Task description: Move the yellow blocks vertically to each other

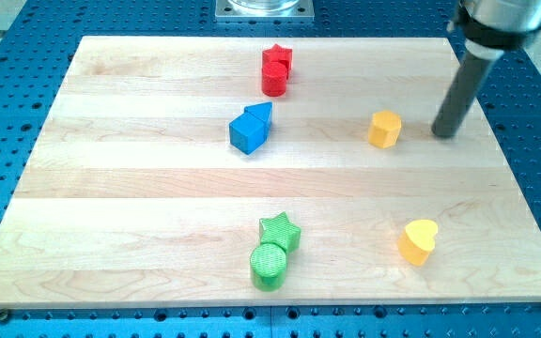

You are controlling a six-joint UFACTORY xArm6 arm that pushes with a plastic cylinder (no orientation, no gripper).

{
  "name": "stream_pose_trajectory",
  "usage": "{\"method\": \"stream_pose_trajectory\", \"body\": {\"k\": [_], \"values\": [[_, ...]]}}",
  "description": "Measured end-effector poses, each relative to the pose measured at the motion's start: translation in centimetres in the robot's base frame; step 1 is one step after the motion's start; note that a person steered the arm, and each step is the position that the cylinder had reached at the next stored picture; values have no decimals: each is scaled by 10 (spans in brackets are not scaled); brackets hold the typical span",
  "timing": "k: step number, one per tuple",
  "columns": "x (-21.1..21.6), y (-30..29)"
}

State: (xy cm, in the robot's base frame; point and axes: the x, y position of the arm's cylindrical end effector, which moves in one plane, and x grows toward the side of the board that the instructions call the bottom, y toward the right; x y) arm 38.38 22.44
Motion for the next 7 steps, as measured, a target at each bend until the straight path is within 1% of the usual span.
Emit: {"method": "stream_pose_trajectory", "body": {"k": [1,2,3,4,5,6,7], "values": [[9,-50],[-10,-84],[25,-117],[73,-69],[60,-52],[73,25],[91,-26]]}}
